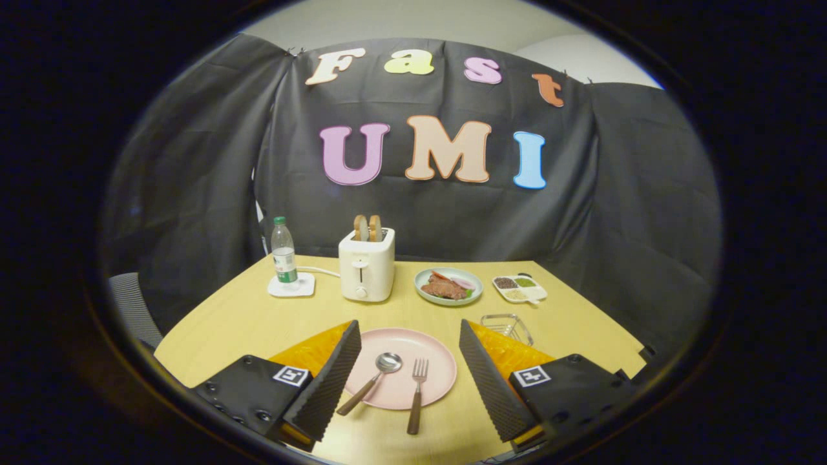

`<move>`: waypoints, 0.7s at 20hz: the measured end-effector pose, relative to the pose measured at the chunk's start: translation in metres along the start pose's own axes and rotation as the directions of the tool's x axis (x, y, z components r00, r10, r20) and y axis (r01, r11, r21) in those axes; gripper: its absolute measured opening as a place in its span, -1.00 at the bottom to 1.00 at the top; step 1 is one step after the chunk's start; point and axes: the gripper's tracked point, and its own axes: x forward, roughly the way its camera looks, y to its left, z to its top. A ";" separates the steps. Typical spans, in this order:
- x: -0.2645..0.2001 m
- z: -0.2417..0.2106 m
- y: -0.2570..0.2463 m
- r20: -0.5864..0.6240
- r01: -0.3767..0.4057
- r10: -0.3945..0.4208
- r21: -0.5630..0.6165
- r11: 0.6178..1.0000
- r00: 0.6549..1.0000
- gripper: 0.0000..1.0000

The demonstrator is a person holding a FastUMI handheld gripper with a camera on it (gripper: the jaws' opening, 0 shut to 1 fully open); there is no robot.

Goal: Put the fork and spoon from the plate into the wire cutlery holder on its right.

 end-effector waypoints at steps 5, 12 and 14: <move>0.005 -0.027 -0.008 -0.046 0.045 -0.045 -0.001 0.999 0.998 0.97; 0.009 -0.081 -0.020 -0.171 0.101 -0.101 -0.006 0.995 0.980 0.98; 0.009 -0.097 -0.021 -0.207 0.111 -0.108 0.003 0.994 0.972 0.97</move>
